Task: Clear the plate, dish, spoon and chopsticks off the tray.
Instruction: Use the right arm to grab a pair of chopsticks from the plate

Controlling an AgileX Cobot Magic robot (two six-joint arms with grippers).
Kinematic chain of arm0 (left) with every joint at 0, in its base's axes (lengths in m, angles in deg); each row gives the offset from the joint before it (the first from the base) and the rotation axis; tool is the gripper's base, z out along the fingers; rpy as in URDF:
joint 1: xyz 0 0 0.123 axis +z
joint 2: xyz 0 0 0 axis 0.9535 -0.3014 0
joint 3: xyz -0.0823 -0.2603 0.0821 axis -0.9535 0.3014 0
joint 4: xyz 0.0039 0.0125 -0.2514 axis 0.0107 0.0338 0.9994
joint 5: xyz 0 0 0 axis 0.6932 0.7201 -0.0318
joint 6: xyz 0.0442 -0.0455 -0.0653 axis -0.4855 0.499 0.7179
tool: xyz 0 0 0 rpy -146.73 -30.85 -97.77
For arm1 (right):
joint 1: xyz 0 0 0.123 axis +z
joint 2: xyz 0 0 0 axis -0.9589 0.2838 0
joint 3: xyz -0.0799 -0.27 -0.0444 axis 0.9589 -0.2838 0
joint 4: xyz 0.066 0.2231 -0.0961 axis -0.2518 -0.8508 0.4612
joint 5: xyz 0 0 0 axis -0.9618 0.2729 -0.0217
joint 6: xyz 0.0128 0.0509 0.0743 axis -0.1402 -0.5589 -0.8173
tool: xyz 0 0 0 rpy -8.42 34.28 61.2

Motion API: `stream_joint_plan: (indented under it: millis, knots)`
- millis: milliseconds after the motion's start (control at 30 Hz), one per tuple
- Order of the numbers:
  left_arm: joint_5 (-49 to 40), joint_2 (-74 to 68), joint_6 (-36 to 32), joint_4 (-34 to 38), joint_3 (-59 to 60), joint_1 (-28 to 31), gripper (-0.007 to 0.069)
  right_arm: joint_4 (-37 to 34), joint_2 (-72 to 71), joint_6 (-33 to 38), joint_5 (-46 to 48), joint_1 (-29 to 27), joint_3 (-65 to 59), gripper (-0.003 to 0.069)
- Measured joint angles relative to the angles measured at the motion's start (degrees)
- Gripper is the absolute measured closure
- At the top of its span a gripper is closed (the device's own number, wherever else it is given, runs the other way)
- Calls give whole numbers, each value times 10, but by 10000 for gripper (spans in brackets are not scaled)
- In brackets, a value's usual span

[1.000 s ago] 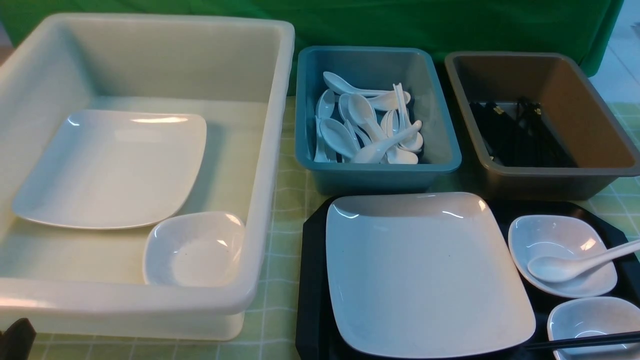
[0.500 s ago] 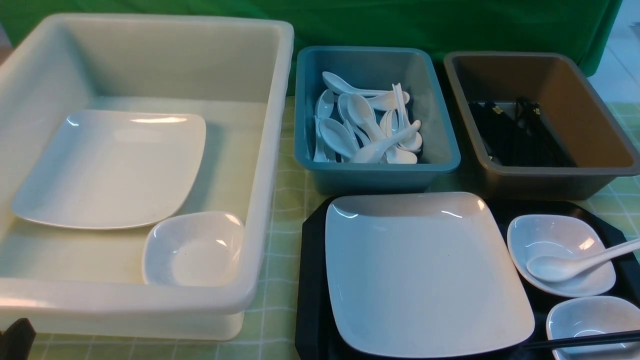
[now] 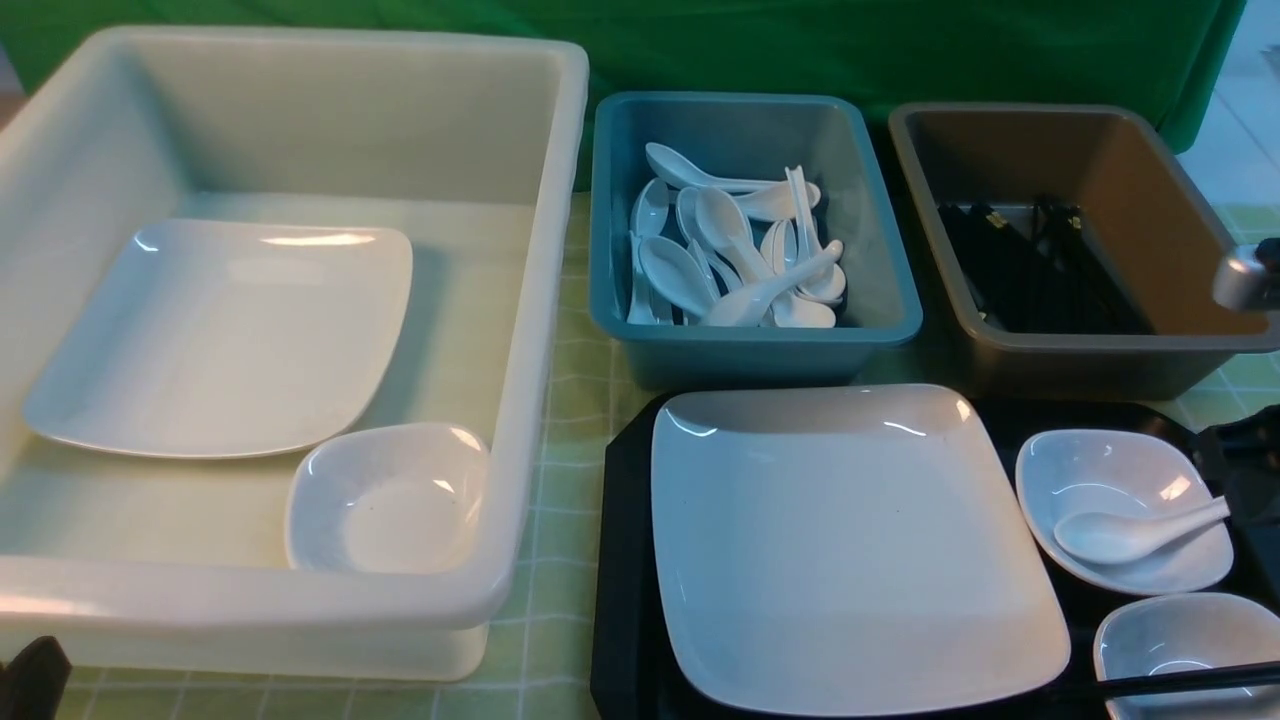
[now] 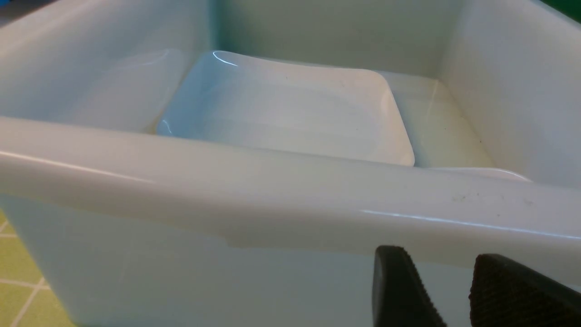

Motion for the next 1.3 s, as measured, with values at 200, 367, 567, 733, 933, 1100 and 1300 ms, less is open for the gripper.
stream_joint_plan:
  millis: [200, 367, 567, 733, 933, 1100, 1300]
  knots:
    - [0, 0, 1, -1, 0, 0, 401, 7, 30, 111, 31, -37, 15, 517]
    - [0, 0, 1, -2, 0, 0, 401, 16, 31, 221, 50, 33, -9, 428]
    - [0, 0, 1, -3, 0, 0, 401, 126, 35, 349, 77, 135, -39, 285]
    - [0, 0, 1, -4, 0, 0, 401, 152, 43, 426, 72, 150, -64, 269]
    - [0, 0, 1, -8, 0, 0, 401, 174, 54, 484, 35, 150, -93, 268]
    - [0, 0, 0, -8, 0, 0, 401, 180, 59, 505, 11, 150, -95, 268]
    - [0, 0, 0, -8, 0, 0, 401, 182, 87, 528, 1, 150, -100, 268]
